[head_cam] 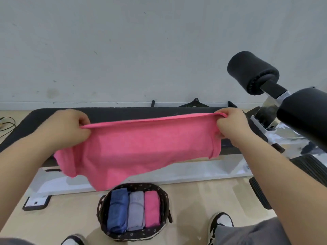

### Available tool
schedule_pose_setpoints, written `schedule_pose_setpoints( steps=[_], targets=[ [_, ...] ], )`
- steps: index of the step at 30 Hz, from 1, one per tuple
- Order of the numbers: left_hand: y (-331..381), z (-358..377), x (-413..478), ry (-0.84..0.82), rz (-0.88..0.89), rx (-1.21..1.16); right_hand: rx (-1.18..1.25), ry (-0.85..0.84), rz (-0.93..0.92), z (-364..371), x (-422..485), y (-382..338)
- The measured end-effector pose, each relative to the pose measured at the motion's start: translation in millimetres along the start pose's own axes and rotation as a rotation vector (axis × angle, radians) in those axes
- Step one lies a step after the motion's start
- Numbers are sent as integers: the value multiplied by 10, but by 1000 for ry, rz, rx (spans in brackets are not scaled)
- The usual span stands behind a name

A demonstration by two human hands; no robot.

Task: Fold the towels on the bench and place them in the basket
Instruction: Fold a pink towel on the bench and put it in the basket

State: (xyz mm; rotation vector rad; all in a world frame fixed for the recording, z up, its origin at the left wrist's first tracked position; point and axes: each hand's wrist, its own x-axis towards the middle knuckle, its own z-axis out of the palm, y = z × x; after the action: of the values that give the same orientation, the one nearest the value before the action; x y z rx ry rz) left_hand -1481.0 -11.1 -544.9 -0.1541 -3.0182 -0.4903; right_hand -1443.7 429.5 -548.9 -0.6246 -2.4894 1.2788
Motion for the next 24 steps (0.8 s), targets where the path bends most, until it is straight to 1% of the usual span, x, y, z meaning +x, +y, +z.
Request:
schedule_pose_setpoints(
  steps=[2, 3, 4, 5, 8, 10, 12, 14, 19, 21, 23, 24],
  targets=[
    [-101, 71, 138, 76, -50, 2, 464, 88, 242, 130, 89, -83],
    [-139, 112, 196, 96, -88, 8, 679, 145, 332, 192, 136, -131],
    [-168, 160, 247, 114, -125, 20, 790, 197, 370, 263, 205, -152],
    [-196, 213, 290, 130, -159, 31, 795, 234, 368, 339, 268, -160],
    [-278, 348, 445, 151, -259, 23, 524, 322, 257, 554, 463, -126],
    [-316, 413, 561, 166, -325, -15, 361, 311, 211, 643, 646, -99],
    [-316, 469, 681, 192, -379, -69, 249, 299, 224, 682, 887, -93],
    [-291, 518, 807, 231, -361, -137, 161, 283, 244, 682, 1091, -91],
    [-240, 557, 1121, 459, -147, -282, 53, 251, 266, 764, 1320, -34],
    [-224, 558, 1146, 457, -143, -351, -62, 225, 265, 782, 1331, -12],
    [-230, 556, 1098, 390, -178, -330, -234, 185, 254, 787, 1260, -75],
    [-260, 556, 1062, 354, -195, -295, -313, 192, 220, 788, 1219, -115]
  ],
)
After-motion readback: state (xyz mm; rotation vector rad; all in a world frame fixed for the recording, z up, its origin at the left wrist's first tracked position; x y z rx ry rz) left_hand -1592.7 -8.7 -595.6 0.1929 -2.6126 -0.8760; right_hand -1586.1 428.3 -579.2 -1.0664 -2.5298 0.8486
